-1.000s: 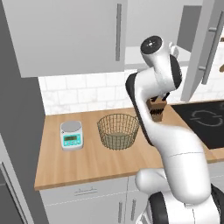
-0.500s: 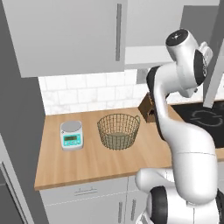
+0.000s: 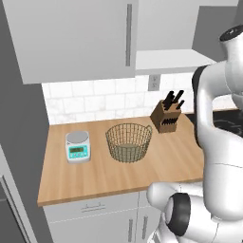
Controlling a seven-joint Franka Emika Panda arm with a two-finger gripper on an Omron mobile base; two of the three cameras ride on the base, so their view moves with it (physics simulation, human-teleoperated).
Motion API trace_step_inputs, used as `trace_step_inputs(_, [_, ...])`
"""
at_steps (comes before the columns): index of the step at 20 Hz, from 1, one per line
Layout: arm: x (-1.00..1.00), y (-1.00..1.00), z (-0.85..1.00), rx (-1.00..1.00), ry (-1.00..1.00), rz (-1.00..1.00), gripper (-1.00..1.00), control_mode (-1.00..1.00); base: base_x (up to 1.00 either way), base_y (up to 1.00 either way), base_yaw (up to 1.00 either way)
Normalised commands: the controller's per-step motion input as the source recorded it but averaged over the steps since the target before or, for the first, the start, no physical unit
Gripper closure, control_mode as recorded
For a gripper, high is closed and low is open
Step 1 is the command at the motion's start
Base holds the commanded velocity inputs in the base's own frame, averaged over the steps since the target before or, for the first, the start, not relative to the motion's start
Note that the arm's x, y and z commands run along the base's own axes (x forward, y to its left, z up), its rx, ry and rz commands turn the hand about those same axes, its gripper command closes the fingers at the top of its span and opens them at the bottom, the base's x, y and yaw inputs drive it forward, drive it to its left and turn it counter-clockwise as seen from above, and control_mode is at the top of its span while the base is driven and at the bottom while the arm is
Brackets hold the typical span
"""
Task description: Open the cabinet, pick up the bread from the cabinet and place it in the basket. Then move the basket to the dining counter.
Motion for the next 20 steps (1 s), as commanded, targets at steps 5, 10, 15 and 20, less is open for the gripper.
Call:
trace_step_inputs(5, [-0.22, -1.00, 0.00, 0.00, -0.12, -0.27, -1.00, -1.00, 0.00, 0.00, 0.00])
trace_step_inputs(10, [0.00, -0.37, 0.00, 0.00, -0.20, -0.06, -1.00, -1.00, 0.00, 0.00, 0.00])
trace_step_inputs(15, [0.00, 0.79, 0.00, 0.00, -0.29, 0.15, -1.00, -1.00, 0.00, 0.00, 0.00])
trace_step_inputs(20, [-0.07, 0.90, 0.24, 0.00, -0.03, 0.43, -1.00, -1.00, 0.00, 0.00, 0.00])
